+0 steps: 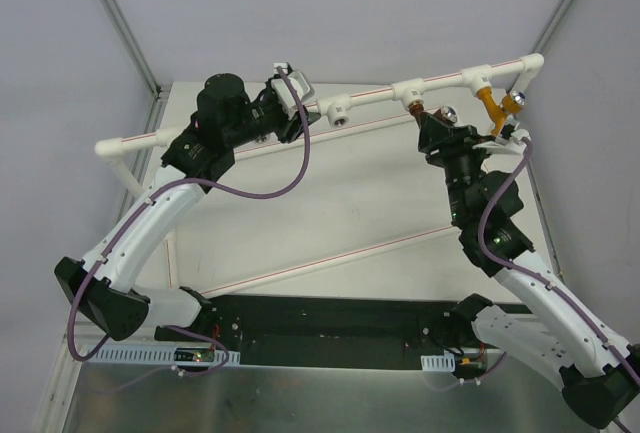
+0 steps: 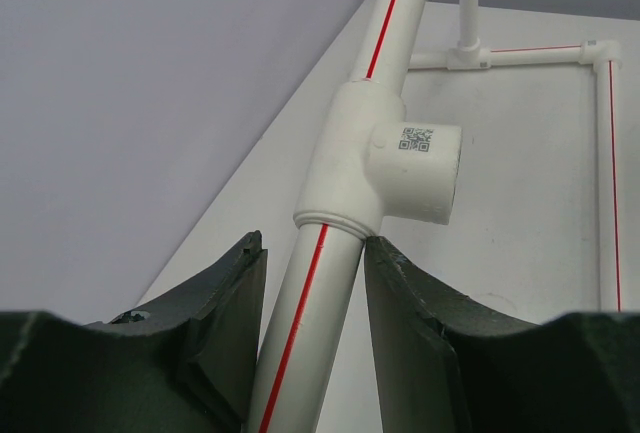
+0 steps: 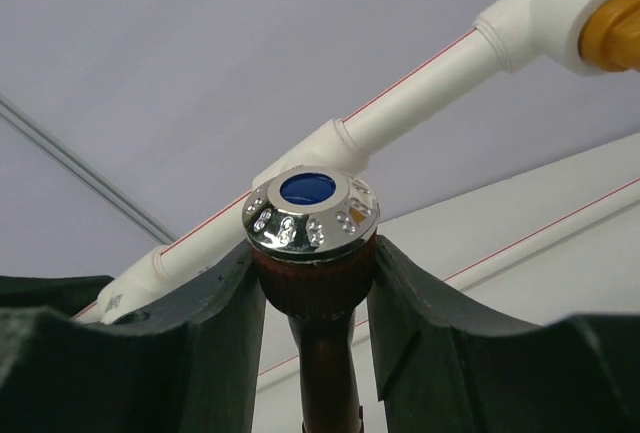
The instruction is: Install the water faucets
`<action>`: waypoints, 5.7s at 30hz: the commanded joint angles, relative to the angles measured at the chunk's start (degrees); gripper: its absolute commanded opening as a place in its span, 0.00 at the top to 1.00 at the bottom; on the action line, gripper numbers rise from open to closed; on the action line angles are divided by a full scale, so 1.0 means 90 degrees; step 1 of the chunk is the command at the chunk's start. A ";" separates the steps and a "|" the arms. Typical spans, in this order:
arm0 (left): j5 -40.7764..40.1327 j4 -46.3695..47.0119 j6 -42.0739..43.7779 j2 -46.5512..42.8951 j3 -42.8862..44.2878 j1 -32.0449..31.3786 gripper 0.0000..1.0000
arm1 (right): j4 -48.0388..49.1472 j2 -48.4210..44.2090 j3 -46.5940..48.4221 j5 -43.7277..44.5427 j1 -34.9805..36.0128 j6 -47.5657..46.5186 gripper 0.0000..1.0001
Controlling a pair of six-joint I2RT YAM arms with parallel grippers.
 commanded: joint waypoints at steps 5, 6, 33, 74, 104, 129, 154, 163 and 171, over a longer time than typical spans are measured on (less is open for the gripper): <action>0.0225 -0.2981 -0.0971 0.0399 -0.0700 -0.0184 1.00 | 0.0689 -0.0223 0.0041 0.0581 -0.0056 0.2898 1.00; 0.0244 -0.2981 -0.0971 0.0399 -0.0691 -0.0184 1.00 | 0.0582 -0.0242 0.0060 0.0650 -0.0046 0.3211 1.00; 0.0254 -0.2981 -0.0971 0.0380 -0.0700 -0.0184 1.00 | -0.1001 -0.0506 -0.0818 0.0465 -0.0066 1.0665 0.80; 0.0244 -0.2981 -0.0962 0.0409 -0.0710 -0.0184 1.00 | -0.3774 -0.3317 -0.1492 0.2252 -0.0075 0.8657 0.30; 0.0225 -0.2981 -0.0971 0.0380 -0.0710 -0.0184 1.00 | -0.2859 -0.2646 -0.0115 -0.3598 -0.0075 -0.7702 0.14; 0.0205 -0.2981 -0.0952 0.0351 -0.0720 -0.0184 1.00 | -0.1880 -0.0926 0.0236 -0.2856 -0.0056 -0.9531 0.42; 0.0157 -0.2971 -0.0952 0.0350 -0.0720 -0.0184 1.00 | -0.0913 -0.0565 -0.0974 -0.0571 -0.0066 -0.2884 1.00; 0.0147 -0.2981 -0.0942 0.0380 -0.0730 -0.0184 1.00 | -0.0747 -0.0653 -0.1317 -0.0406 -0.0066 0.1011 1.00; 0.0156 -0.2981 -0.0952 0.0399 -0.0730 -0.0184 1.00 | -0.1792 -0.0536 -0.1121 0.0054 -0.0066 0.4947 1.00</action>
